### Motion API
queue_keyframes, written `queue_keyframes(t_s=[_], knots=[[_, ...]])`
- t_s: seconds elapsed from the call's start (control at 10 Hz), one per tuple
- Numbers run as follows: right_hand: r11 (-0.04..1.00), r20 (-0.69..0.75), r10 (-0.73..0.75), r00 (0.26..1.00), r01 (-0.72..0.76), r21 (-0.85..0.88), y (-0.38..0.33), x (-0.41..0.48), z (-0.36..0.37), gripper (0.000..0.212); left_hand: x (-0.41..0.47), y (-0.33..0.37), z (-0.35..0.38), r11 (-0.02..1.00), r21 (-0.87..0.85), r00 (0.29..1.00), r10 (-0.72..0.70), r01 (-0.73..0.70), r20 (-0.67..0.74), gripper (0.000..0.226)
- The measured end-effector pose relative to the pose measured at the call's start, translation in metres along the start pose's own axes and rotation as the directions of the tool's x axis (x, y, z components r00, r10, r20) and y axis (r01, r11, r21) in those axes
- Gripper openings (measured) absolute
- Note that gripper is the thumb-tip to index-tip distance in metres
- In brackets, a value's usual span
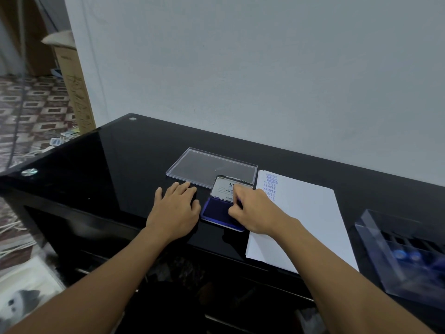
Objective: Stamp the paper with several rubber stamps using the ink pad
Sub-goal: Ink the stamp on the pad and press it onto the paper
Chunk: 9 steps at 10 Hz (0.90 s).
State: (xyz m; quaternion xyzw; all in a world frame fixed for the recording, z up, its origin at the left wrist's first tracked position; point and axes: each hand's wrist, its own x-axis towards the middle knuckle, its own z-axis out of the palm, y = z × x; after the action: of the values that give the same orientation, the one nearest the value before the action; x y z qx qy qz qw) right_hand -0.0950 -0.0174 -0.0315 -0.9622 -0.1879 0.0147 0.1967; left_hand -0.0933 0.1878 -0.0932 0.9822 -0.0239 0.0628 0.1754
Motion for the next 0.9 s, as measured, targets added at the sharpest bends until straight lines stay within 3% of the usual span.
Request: queue_keyframes(t_s=[0.9], knots=[[1.000,-0.004,0.015,1.000,-0.015,-0.006,-0.0044,-0.0007,-0.0009,0.010,0.0003,0.0011,0.0002,1.000,0.002,1.000,-0.004,0.004,-0.001,0.050]])
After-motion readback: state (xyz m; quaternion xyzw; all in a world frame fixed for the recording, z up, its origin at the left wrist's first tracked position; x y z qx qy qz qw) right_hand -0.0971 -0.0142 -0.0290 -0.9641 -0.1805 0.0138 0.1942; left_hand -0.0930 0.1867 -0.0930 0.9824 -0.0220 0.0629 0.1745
